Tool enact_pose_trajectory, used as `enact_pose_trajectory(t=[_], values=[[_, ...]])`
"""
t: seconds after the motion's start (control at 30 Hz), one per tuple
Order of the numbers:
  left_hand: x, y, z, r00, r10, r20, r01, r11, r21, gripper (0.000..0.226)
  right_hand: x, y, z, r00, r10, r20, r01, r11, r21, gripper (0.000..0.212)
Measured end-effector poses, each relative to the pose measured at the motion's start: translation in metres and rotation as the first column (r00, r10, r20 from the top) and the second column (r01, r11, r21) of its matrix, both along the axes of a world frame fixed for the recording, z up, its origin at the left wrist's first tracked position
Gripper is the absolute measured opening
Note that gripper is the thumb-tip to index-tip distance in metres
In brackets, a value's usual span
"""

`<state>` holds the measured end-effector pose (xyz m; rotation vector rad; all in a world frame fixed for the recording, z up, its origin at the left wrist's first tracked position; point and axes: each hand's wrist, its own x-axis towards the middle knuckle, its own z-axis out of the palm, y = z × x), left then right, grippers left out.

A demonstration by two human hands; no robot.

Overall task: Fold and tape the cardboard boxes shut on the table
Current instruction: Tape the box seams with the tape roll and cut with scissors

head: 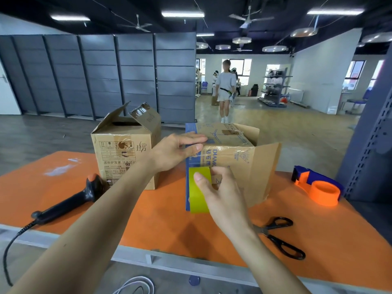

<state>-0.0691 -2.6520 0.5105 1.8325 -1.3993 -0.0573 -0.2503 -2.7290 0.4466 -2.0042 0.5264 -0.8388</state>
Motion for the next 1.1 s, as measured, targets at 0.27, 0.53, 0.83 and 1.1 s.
enact_pose_trajectory(t=[0.27,0.53,0.83,1.1], values=[[-0.024,0.009,-0.021,0.98,0.112,-0.167,-0.155,0.95,-0.27,0.054,0.003,-0.001,-0.013,0.997,0.072,0.023,-0.072,0.997,-0.02,0.051],[-0.079,0.026,-0.053,0.744,0.25,-0.62,-0.445,0.877,-0.181,0.037,-0.001,-0.003,-0.022,0.994,0.086,0.061,-0.082,0.995,-0.058,0.054],[-0.099,0.019,-0.049,0.656,0.172,-0.735,-0.424,0.889,-0.17,0.016,-0.011,-0.011,-0.021,0.99,0.141,-0.031,-0.143,0.986,-0.087,0.052],[-0.095,0.014,-0.047,0.593,0.074,-0.802,-0.352,0.919,-0.176,0.008,-0.029,-0.035,-0.035,0.988,0.109,-0.107,-0.124,0.982,-0.145,0.027]])
